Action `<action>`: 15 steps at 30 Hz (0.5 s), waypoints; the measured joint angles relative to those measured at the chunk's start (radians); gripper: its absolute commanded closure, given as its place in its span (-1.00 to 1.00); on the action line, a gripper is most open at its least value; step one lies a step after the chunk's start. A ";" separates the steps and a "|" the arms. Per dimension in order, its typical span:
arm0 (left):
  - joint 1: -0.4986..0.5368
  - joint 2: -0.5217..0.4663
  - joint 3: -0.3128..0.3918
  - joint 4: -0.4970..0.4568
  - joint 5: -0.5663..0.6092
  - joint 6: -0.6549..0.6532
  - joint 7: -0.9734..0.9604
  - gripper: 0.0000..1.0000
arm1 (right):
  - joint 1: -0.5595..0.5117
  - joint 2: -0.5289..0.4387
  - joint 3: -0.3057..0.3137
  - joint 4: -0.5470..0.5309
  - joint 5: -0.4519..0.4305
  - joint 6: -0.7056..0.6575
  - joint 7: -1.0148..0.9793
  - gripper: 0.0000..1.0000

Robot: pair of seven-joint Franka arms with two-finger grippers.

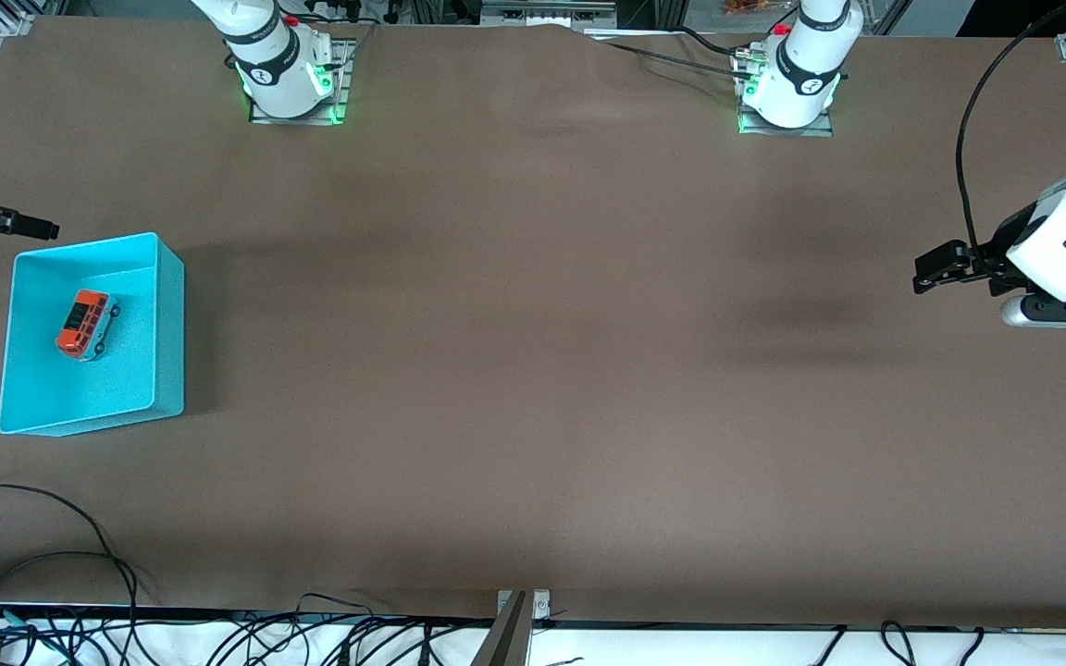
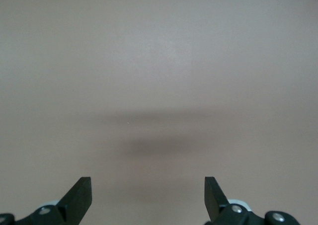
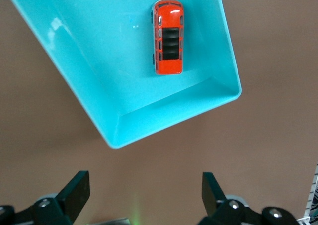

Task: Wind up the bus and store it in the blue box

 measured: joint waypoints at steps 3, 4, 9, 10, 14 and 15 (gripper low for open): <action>0.000 0.000 0.000 0.000 0.000 0.000 0.000 -1.00 | 0.005 -0.044 0.018 0.000 0.006 -0.027 0.000 -1.00; 0.000 0.000 0.000 0.000 0.000 0.000 0.000 -1.00 | 0.006 -0.057 0.023 0.000 0.015 -0.034 0.000 -1.00; 0.000 0.000 0.000 0.000 0.000 0.000 0.000 -1.00 | 0.012 -0.115 0.040 0.001 0.080 -0.052 0.001 -1.00; 0.000 0.000 0.000 0.000 0.000 0.000 0.000 -1.00 | 0.013 -0.125 0.041 0.001 0.086 -0.055 0.001 -1.00; 0.000 0.000 0.000 0.000 0.000 0.000 0.000 -1.00 | 0.014 -0.162 0.044 0.001 0.109 -0.065 0.001 -1.00; 0.000 0.000 0.000 0.000 0.000 0.000 0.000 -1.00 | 0.016 -0.171 0.044 0.001 0.118 -0.066 0.001 -1.00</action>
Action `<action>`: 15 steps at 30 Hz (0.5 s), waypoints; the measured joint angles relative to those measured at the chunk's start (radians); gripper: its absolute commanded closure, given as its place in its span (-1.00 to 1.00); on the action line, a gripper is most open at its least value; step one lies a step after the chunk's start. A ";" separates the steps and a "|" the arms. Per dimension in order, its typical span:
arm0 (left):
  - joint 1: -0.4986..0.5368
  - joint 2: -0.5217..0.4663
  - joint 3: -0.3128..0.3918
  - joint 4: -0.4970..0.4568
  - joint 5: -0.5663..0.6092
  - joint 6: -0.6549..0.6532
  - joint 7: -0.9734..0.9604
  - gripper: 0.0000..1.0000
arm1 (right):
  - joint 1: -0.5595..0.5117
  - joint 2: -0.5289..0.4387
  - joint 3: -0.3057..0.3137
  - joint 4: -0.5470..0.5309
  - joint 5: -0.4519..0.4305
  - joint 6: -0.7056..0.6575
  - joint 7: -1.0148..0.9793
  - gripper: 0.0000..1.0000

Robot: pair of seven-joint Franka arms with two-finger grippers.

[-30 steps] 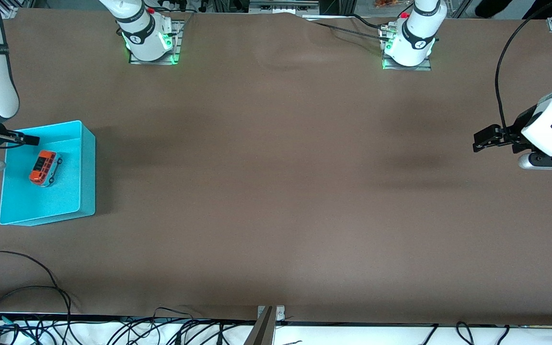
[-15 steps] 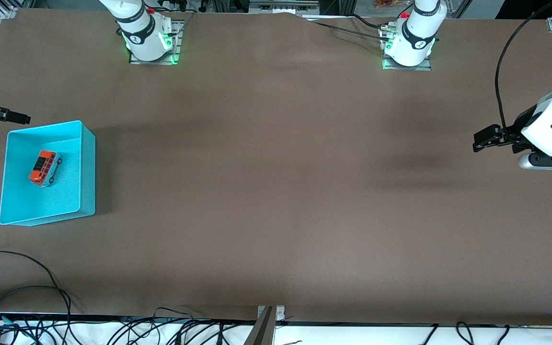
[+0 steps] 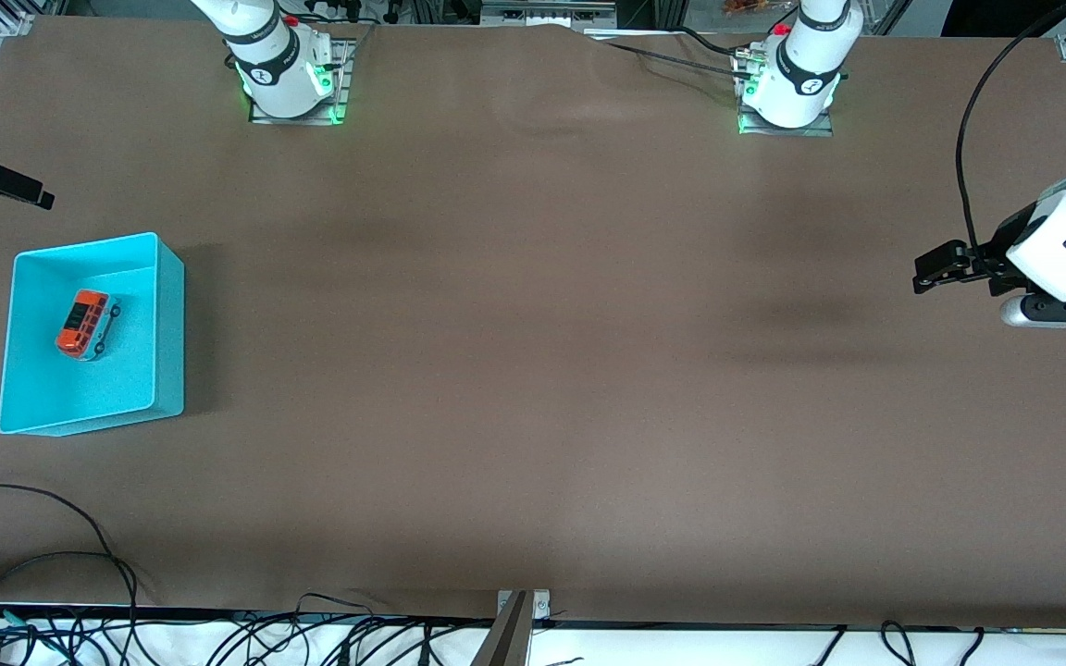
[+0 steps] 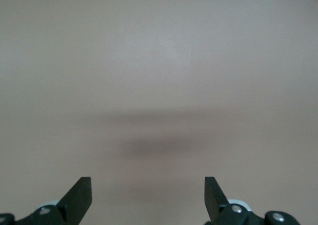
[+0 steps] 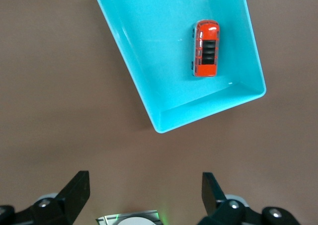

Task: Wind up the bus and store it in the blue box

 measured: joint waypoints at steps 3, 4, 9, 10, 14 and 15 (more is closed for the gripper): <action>0.000 0.000 0.000 0.000 0.000 0.000 0.000 -1.00 | 0.012 -0.022 0.000 0.000 0.033 -0.001 0.004 -1.00; 0.000 0.000 0.000 0.000 0.000 0.000 0.000 -1.00 | 0.018 -0.029 0.001 0.001 0.045 -0.001 0.015 -1.00; 0.000 0.000 0.000 0.000 0.000 0.000 0.000 -1.00 | 0.060 -0.044 0.004 0.012 0.065 -0.001 0.087 -1.00; 0.000 0.000 0.000 0.000 0.000 0.000 0.000 -1.00 | 0.071 -0.044 0.006 0.016 0.066 -0.001 0.097 -1.00; 0.000 0.001 0.000 0.000 0.000 0.000 0.000 -1.00 | 0.102 -0.044 0.026 0.024 0.067 0.000 0.128 -1.00; 0.000 0.001 0.000 0.000 0.000 0.000 0.000 -1.00 | 0.106 -0.044 0.034 0.025 0.067 0.000 0.133 -1.00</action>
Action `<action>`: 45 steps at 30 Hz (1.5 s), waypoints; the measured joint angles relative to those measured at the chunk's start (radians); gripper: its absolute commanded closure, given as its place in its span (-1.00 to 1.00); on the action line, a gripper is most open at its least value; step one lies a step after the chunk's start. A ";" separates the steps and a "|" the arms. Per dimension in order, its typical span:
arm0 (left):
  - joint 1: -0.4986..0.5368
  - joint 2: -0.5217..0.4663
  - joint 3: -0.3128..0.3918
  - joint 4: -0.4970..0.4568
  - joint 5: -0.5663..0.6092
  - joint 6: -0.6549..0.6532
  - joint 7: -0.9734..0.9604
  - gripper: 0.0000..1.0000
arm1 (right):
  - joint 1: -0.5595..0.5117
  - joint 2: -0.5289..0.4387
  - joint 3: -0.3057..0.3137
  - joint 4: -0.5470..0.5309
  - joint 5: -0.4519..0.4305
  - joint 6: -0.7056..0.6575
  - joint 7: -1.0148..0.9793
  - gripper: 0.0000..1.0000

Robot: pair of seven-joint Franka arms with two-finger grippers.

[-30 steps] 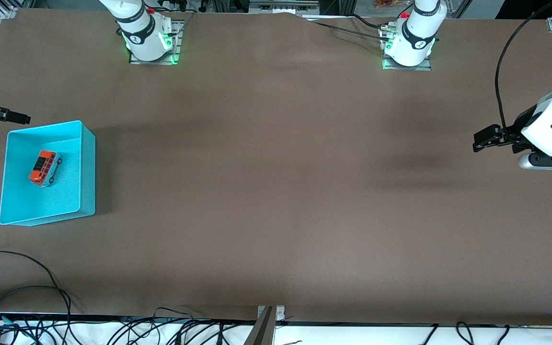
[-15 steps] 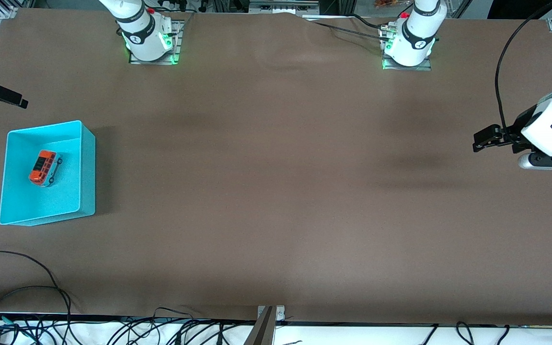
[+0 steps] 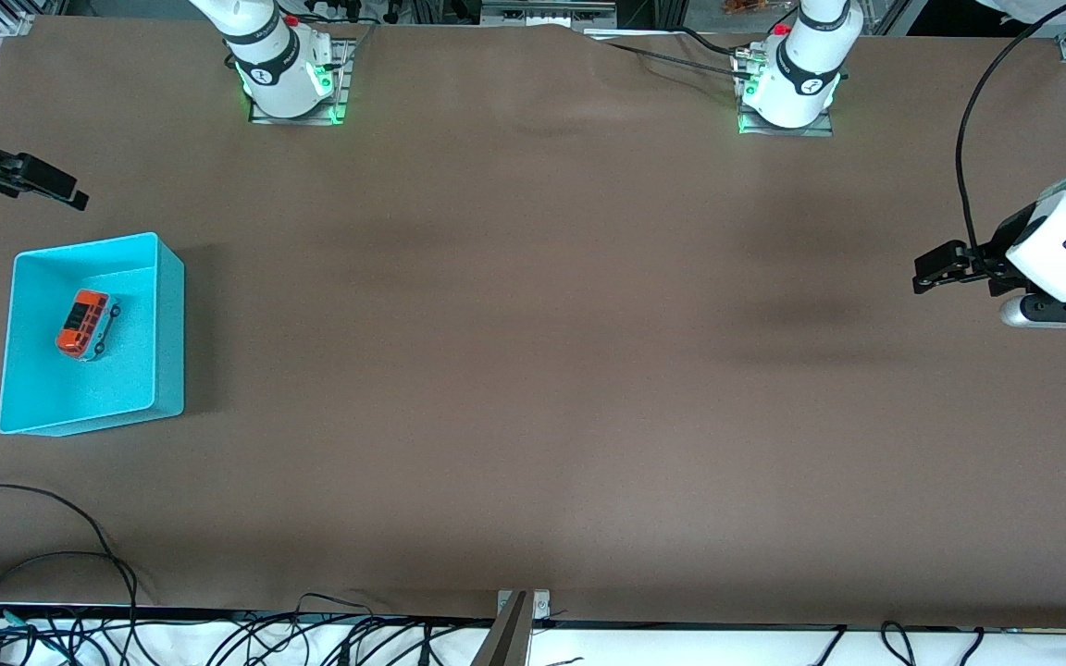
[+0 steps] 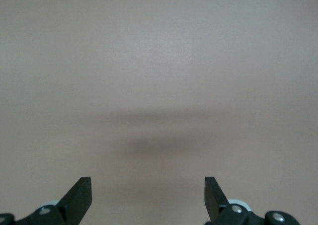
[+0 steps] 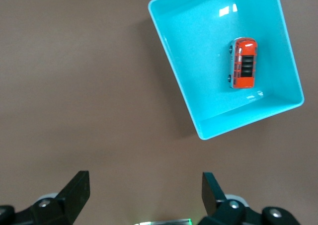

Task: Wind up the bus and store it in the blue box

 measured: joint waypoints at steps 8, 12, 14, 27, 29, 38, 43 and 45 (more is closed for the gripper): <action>0.000 0.000 0.000 0.000 0.000 0.000 0.000 -1.00 | 0.023 0.000 0.037 0.002 0.000 0.001 0.029 -1.00; 0.000 0.000 0.000 0.000 0.000 0.000 0.000 -1.00 | 0.036 0.001 0.065 0.002 0.000 0.010 0.060 -1.00; 0.000 0.000 0.000 0.000 0.000 0.000 0.000 -1.00 | 0.040 0.002 0.083 0.002 0.000 0.018 0.076 -1.00; 0.000 0.000 0.000 0.000 0.000 0.000 0.000 -1.00 | 0.052 0.007 0.124 0.029 0.000 0.034 0.104 -1.00; 0.000 0.000 0.000 0.000 0.000 0.000 0.000 -1.00 | 0.052 0.010 0.124 0.048 0.000 0.022 0.103 -1.00; 0.000 0.000 0.000 0.000 0.000 0.000 0.000 -1.00 | 0.052 0.042 0.122 0.149 0.000 -0.063 0.083 -1.00; 0.000 0.000 0.000 0.000 0.000 0.000 0.000 -1.00 | 0.052 0.052 0.122 0.160 0.000 -0.075 0.074 -1.00; 0.000 0.000 0.000 0.000 0.000 0.000 0.000 -1.00 | 0.052 0.055 0.120 0.161 0.000 -0.083 0.065 -1.00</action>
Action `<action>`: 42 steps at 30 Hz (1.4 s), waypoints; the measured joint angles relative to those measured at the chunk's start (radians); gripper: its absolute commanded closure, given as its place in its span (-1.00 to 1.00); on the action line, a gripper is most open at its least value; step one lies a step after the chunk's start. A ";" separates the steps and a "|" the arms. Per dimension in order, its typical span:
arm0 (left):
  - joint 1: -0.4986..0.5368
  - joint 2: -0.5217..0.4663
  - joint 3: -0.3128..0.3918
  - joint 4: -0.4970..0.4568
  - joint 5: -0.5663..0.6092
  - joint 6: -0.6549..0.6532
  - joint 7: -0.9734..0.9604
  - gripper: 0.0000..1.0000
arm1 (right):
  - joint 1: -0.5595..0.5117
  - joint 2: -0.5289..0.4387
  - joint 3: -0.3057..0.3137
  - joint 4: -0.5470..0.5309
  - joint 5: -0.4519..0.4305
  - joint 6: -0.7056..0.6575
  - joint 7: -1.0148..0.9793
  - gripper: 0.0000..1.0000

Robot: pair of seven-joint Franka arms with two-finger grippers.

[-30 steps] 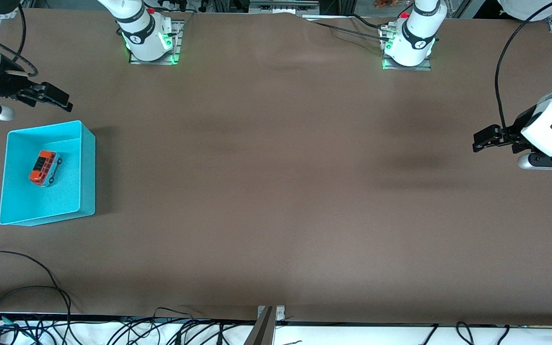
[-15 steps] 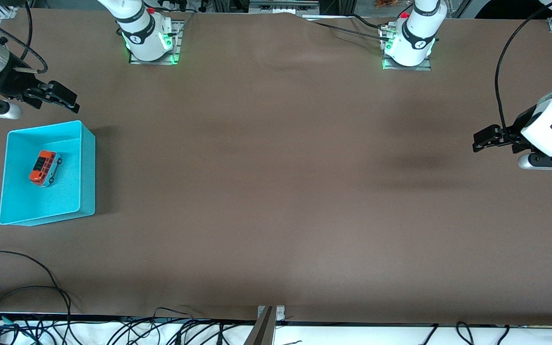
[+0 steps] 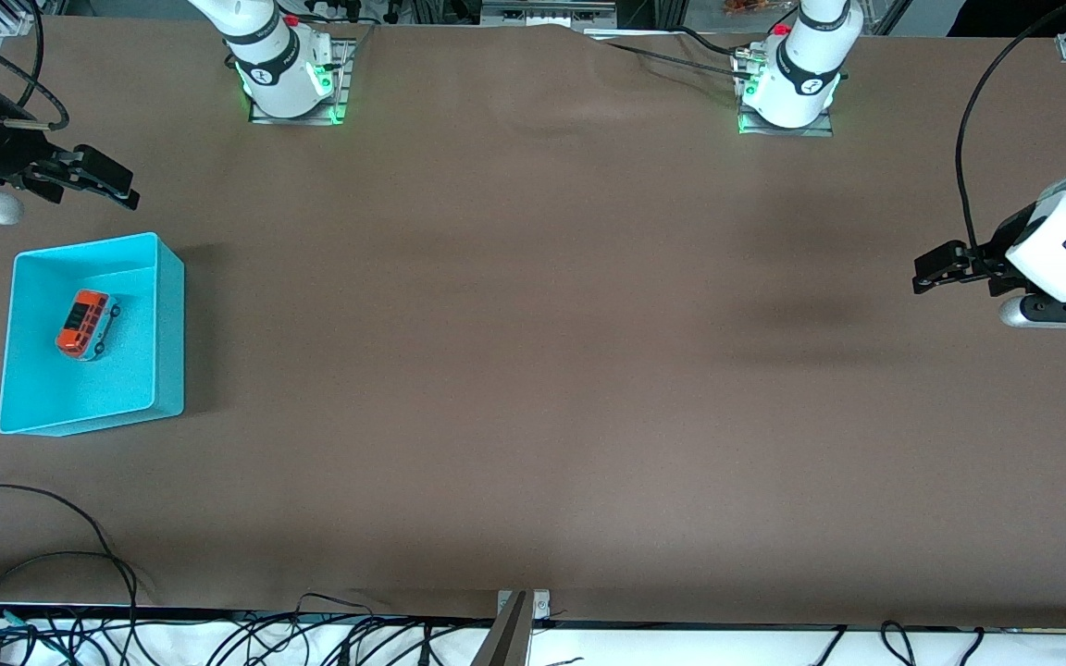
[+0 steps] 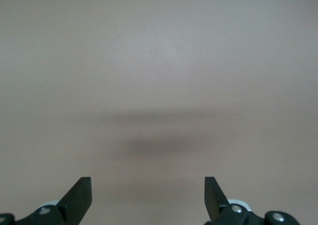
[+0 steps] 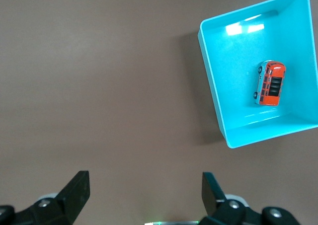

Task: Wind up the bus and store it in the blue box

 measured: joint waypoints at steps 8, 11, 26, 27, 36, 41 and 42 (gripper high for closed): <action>0.000 0.000 0.000 0.000 0.000 0.000 0.000 -1.00 | -0.001 0.003 -0.033 0.005 0.000 -0.021 -0.066 -1.00; 0.000 0.000 0.000 0.000 0.000 0.000 0.000 -1.00 | -0.001 0.004 -0.040 0.012 0.000 -0.026 -0.081 -1.00; 0.000 0.000 -0.005 0.000 0.000 0.000 0.000 -1.00 | 0.000 0.005 -0.038 0.016 0.000 -0.033 -0.084 -1.00; 0.000 0.000 -0.005 0.000 0.000 0.000 0.000 -1.00 | 0.000 0.005 -0.038 0.016 0.000 -0.033 -0.084 -1.00; -0.001 -0.001 -0.006 0.000 0.000 0.001 0.000 -1.00 | 0.000 0.006 -0.038 0.016 0.000 -0.033 -0.084 -1.00; -0.001 -0.006 -0.006 0.004 0.000 0.005 0.000 -1.00 | 0.000 0.006 -0.036 0.016 0.000 -0.033 -0.085 -1.00; -0.001 -0.008 -0.006 0.006 0.000 0.005 0.000 -1.00 | 0.000 0.006 -0.036 0.016 0.000 -0.033 -0.085 -1.00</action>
